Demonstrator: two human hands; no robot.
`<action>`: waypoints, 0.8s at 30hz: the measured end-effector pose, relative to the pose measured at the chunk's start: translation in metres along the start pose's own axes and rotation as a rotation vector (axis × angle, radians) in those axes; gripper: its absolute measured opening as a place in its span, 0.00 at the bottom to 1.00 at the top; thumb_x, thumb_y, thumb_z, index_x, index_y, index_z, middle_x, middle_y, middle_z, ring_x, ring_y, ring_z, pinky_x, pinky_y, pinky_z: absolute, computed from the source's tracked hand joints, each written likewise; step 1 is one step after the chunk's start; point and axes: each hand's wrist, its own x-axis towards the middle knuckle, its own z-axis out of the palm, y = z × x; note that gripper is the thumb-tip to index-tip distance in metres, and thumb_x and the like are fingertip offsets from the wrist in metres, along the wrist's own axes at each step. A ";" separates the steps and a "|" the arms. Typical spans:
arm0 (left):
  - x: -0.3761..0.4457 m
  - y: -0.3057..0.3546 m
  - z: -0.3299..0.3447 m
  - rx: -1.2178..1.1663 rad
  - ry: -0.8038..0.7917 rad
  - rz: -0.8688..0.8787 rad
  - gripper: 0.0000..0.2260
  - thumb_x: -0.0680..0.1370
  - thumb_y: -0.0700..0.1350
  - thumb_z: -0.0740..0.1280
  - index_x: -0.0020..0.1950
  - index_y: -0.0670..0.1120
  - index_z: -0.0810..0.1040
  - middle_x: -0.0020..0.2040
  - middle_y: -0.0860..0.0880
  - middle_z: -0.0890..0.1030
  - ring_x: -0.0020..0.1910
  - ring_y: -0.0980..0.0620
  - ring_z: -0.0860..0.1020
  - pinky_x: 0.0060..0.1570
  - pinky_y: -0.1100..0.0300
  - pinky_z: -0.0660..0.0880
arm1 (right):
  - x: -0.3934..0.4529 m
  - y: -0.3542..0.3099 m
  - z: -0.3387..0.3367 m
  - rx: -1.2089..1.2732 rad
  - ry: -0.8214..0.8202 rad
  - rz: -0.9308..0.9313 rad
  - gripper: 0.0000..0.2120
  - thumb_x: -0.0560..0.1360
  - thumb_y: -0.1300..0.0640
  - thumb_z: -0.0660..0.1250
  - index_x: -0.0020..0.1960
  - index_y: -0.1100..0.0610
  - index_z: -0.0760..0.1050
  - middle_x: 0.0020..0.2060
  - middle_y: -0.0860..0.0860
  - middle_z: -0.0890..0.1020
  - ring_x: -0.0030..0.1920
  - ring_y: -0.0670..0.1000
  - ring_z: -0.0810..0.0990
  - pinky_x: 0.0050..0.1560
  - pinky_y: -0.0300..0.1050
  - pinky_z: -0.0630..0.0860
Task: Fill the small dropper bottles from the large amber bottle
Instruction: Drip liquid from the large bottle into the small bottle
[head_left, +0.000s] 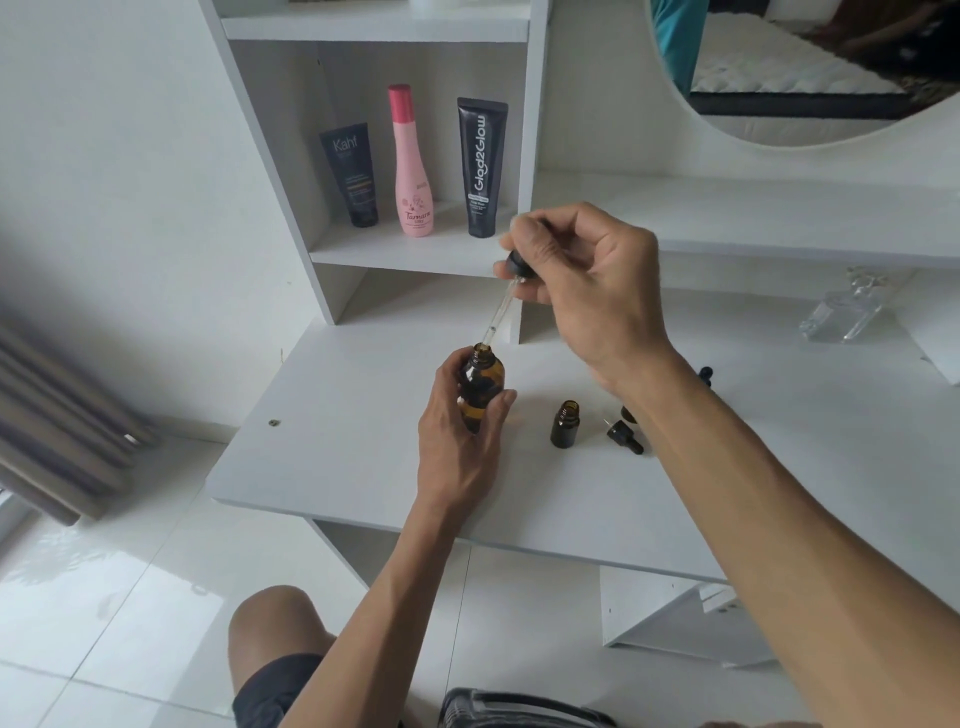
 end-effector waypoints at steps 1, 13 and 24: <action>0.000 0.000 0.000 0.000 0.000 0.000 0.21 0.79 0.47 0.72 0.65 0.66 0.68 0.55 0.59 0.81 0.48 0.51 0.84 0.52 0.44 0.81 | 0.001 -0.002 -0.003 0.020 0.013 -0.001 0.03 0.78 0.59 0.71 0.48 0.59 0.81 0.44 0.59 0.86 0.42 0.55 0.87 0.47 0.58 0.84; 0.000 -0.002 0.000 0.002 -0.002 -0.017 0.20 0.79 0.47 0.72 0.65 0.64 0.69 0.54 0.58 0.82 0.49 0.48 0.84 0.52 0.42 0.81 | -0.008 -0.002 -0.052 0.016 0.140 0.043 0.06 0.79 0.58 0.69 0.50 0.61 0.81 0.44 0.55 0.86 0.42 0.56 0.87 0.43 0.49 0.84; -0.002 0.002 0.000 0.034 -0.003 -0.018 0.20 0.79 0.50 0.71 0.65 0.65 0.67 0.57 0.59 0.81 0.51 0.46 0.83 0.54 0.43 0.80 | -0.029 0.024 -0.074 -0.061 0.214 0.117 0.04 0.79 0.57 0.70 0.47 0.57 0.81 0.44 0.56 0.86 0.41 0.54 0.87 0.43 0.48 0.84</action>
